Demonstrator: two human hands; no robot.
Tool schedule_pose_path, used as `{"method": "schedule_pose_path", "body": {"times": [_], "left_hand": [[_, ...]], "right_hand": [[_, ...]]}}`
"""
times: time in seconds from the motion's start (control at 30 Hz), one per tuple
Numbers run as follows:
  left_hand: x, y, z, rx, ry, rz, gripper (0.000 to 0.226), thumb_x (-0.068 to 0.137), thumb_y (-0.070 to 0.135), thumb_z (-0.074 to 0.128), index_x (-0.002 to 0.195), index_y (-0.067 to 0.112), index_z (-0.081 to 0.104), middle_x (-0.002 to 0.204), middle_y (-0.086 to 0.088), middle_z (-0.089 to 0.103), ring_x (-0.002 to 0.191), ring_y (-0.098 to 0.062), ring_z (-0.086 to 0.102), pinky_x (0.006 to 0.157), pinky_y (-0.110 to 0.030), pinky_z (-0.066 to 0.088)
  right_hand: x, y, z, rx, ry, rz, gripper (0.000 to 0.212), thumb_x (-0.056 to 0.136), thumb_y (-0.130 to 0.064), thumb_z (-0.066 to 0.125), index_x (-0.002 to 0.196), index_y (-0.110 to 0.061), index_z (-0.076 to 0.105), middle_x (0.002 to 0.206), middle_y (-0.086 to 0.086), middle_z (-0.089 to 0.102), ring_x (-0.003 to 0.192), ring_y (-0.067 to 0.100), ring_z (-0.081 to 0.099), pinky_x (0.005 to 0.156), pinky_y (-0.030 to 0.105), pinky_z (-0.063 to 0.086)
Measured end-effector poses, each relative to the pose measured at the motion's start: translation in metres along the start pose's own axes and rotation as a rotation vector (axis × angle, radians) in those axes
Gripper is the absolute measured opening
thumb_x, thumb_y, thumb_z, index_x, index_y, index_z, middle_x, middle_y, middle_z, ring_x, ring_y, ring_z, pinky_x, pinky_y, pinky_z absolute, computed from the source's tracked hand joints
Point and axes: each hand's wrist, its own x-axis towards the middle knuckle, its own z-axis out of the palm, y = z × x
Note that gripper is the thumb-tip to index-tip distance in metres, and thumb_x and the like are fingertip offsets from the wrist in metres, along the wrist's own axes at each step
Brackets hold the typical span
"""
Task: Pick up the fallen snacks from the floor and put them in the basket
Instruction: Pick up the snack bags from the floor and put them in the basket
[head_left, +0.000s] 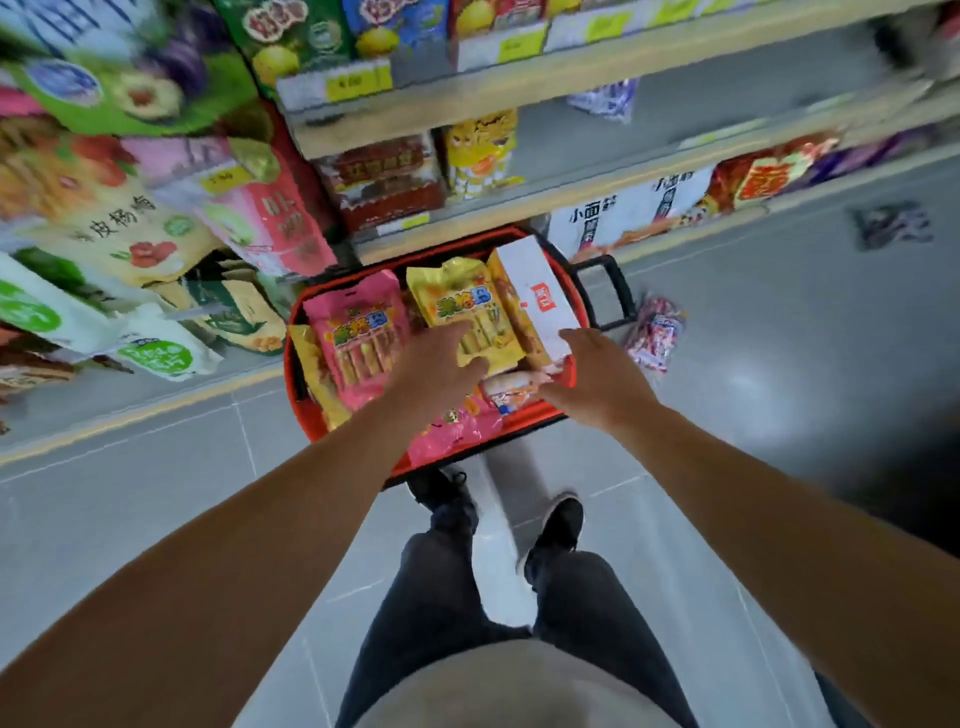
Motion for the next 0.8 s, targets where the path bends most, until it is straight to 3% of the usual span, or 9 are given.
{"method": "schedule_pose_path", "body": {"times": [0.07,0.13,0.2,0.3,0.43,0.53,0.67,0.8], "left_hand": [[-0.005,0.036,0.005,0.029,-0.033,0.065,0.06,0.093,0.039,0.059,0.148,0.024,0.04,0.115,-0.014,0.067,0.073,-0.025,0.064,0.074,-0.035,0.051],[-0.01,0.077,0.017,0.047,-0.056,0.125,0.06,0.092,0.037,0.061,0.148,0.022,0.042,0.121,-0.018,0.065,0.1,-0.038,0.064,0.081,-0.04,0.05],[-0.017,0.117,0.033,0.1,-0.051,0.194,0.06,0.092,0.037,0.061,0.147,0.022,0.044,0.121,-0.013,0.066,0.107,-0.035,0.062,0.082,-0.036,0.047],[-0.029,0.172,0.06,0.163,-0.04,0.291,0.061,0.093,0.038,0.06,0.148,0.021,0.042,0.136,-0.011,0.057,0.122,-0.03,0.054,0.099,-0.035,0.042],[-0.047,0.242,0.098,0.212,-0.021,0.366,0.064,0.092,0.041,0.061,0.149,0.022,0.039,0.137,-0.012,0.057,0.12,-0.03,0.057,0.098,-0.035,0.043],[-0.056,0.289,0.128,0.227,0.001,0.392,0.065,0.092,0.042,0.061,0.149,0.023,0.039,0.15,-0.006,0.045,0.135,-0.025,0.044,0.106,-0.031,0.035],[-0.061,0.343,0.163,0.22,0.012,0.432,0.063,0.091,0.039,0.062,0.149,0.025,0.04,0.152,-0.002,0.044,0.135,-0.023,0.045,0.099,-0.025,0.035],[-0.054,0.379,0.187,0.243,0.009,0.438,0.064,0.091,0.041,0.063,0.149,0.025,0.04,0.153,0.0,0.042,0.137,-0.023,0.043,0.107,-0.031,0.035]], "right_hand": [[-0.023,0.028,-0.012,0.018,0.037,0.048,0.085,0.081,-0.053,0.069,0.15,-0.015,0.038,0.152,0.01,0.043,0.139,0.032,0.042,0.112,0.043,0.041],[-0.049,0.06,-0.024,0.07,0.087,0.109,0.081,0.082,-0.05,0.069,0.149,-0.015,0.04,0.151,0.011,0.043,0.137,0.033,0.043,0.11,0.042,0.041],[-0.075,0.097,-0.033,0.081,0.143,0.169,0.077,0.084,-0.049,0.068,0.149,-0.018,0.039,0.151,0.009,0.043,0.135,0.033,0.042,0.108,0.04,0.042],[-0.109,0.152,-0.044,0.109,0.189,0.223,0.078,0.086,-0.05,0.066,0.151,-0.019,0.035,0.152,0.008,0.04,0.138,0.033,0.039,0.109,0.041,0.04],[-0.151,0.225,-0.063,0.151,0.264,0.244,0.081,0.085,-0.05,0.065,0.153,-0.02,0.032,0.154,0.005,0.038,0.142,0.031,0.033,0.112,0.04,0.035],[-0.179,0.276,-0.081,0.156,0.322,0.241,0.08,0.085,-0.05,0.066,0.152,-0.02,0.033,0.153,0.003,0.038,0.142,0.03,0.033,0.111,0.04,0.036],[-0.205,0.335,-0.103,0.15,0.374,0.266,0.081,0.087,-0.051,0.065,0.154,-0.021,0.03,0.155,0.003,0.036,0.144,0.029,0.031,0.11,0.039,0.036],[-0.212,0.375,-0.115,0.183,0.375,0.292,0.082,0.088,-0.052,0.064,0.154,-0.02,0.029,0.156,0.003,0.035,0.144,0.031,0.03,0.114,0.039,0.034]]}}
